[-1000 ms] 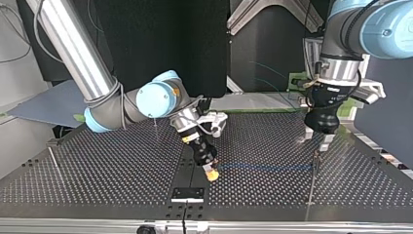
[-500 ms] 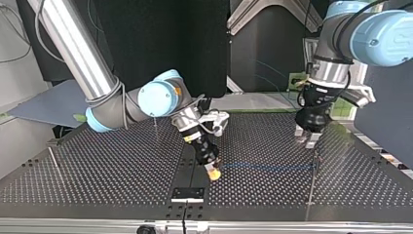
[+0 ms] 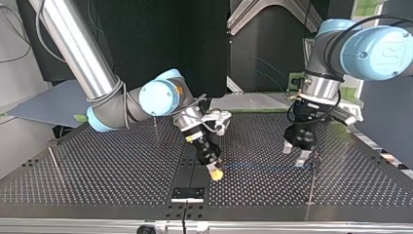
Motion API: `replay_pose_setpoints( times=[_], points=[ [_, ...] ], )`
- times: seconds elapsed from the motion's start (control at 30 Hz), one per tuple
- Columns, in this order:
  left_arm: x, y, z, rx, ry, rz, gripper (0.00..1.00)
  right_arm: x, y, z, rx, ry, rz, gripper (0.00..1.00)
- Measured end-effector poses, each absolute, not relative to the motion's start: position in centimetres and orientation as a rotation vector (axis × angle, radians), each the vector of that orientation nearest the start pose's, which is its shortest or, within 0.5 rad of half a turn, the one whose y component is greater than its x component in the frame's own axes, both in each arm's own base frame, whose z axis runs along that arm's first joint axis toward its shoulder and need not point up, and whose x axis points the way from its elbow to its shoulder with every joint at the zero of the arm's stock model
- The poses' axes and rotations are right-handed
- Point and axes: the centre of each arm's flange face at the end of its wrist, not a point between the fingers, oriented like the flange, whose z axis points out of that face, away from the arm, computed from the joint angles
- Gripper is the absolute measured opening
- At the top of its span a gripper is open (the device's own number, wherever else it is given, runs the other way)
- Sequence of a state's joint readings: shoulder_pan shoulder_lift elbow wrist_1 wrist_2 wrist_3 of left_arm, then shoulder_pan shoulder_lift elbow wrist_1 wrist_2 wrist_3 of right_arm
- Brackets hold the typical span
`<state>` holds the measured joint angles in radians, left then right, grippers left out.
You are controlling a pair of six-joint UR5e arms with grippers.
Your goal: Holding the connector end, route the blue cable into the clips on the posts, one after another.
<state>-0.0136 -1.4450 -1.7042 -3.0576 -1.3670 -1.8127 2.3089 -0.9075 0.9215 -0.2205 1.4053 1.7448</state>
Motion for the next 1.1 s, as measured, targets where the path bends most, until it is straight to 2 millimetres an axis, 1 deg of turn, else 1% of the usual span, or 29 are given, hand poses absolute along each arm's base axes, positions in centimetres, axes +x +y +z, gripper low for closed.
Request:
replay_pose_setpoints(
  times=[0.13,0.37,0.53,0.67,0.83,1.1],
  points=[
    [45.5,-16.6,48.9,-0.012,1.489,-0.381,1.0,63.0,-46.7,41.8,-2.101,0.884,-2.717,0.0],
    [47.0,-17.6,48.7,-0.021,1.468,-0.431,1.0,63.3,-46.0,42.6,-2.092,0.864,-2.729,0.0],
    [48.7,-18.4,47.9,-0.024,1.477,-0.446,1.0,63.4,-45.8,42.6,-2.093,0.862,-2.725,0.0],
    [49.9,-18.4,47.1,-0.042,1.49,-0.435,1.0,63.4,-45.7,42.7,-2.093,0.86,-2.725,0.0],
    [50.5,-18.0,46.7,-0.09,1.494,-0.429,1.0,63.4,-45.7,42.7,-2.093,0.861,-2.723,0.0],
    [50.6,-17.9,46.6,-0.109,1.496,-0.445,1.0,63.3,-45.7,42.8,-2.093,0.863,-2.723,0.0]
  ],
)
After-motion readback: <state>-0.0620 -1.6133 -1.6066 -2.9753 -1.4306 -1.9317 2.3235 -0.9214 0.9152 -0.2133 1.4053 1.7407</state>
